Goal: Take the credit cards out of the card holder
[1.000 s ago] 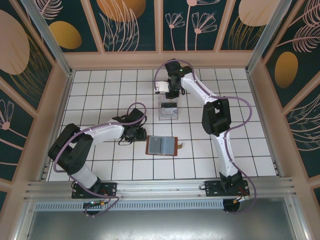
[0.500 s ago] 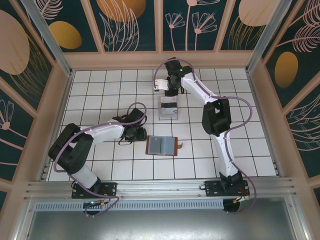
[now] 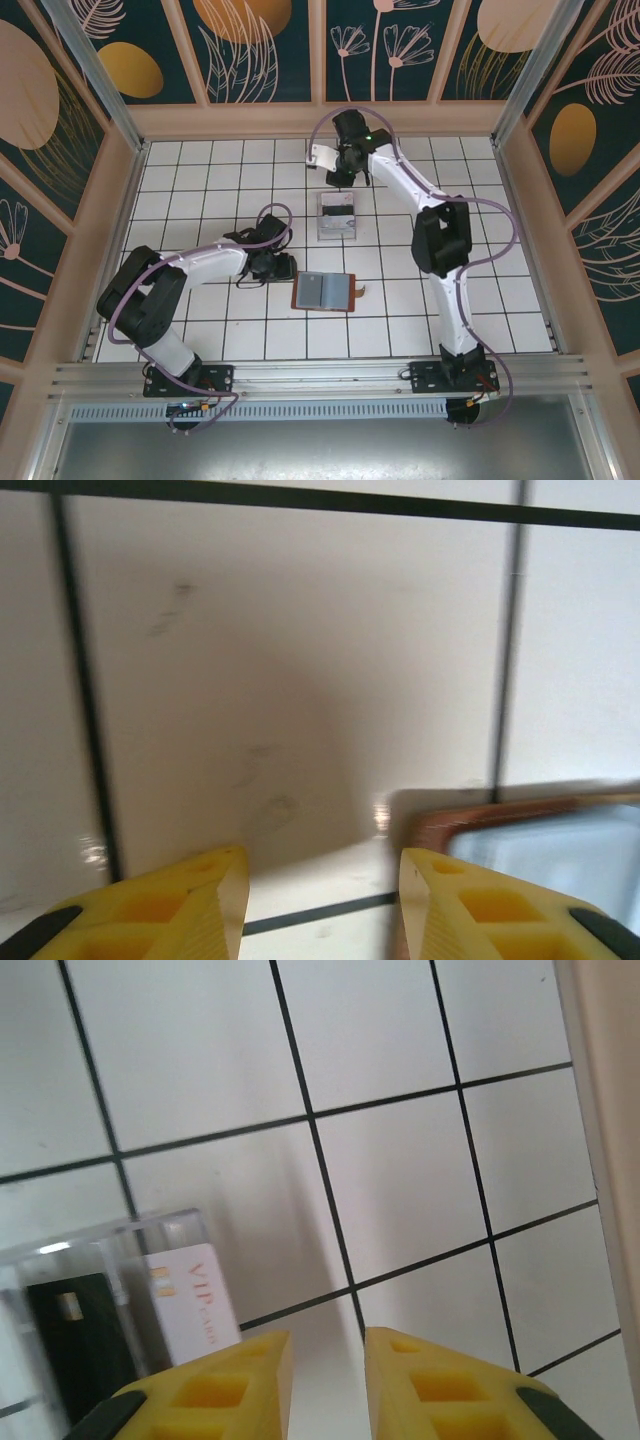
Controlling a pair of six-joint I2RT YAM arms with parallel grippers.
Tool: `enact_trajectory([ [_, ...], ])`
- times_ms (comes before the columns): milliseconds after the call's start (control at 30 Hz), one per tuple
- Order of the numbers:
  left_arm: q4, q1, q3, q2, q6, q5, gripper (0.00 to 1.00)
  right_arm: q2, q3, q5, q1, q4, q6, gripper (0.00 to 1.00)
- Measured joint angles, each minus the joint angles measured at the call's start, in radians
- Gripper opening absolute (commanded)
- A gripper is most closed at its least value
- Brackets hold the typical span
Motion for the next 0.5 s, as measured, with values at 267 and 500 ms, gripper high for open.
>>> enact_trajectory([
  [267,0.092,-0.003,-0.044,-0.002,0.002,0.115,0.47,-0.261,-0.285,-0.050,0.027,0.171,0.317,0.26],
  [500,0.168,0.008,-0.097,-0.025,0.002,0.156,0.47,-0.400,-0.488,-0.053,0.039,0.309,0.649,0.14],
])
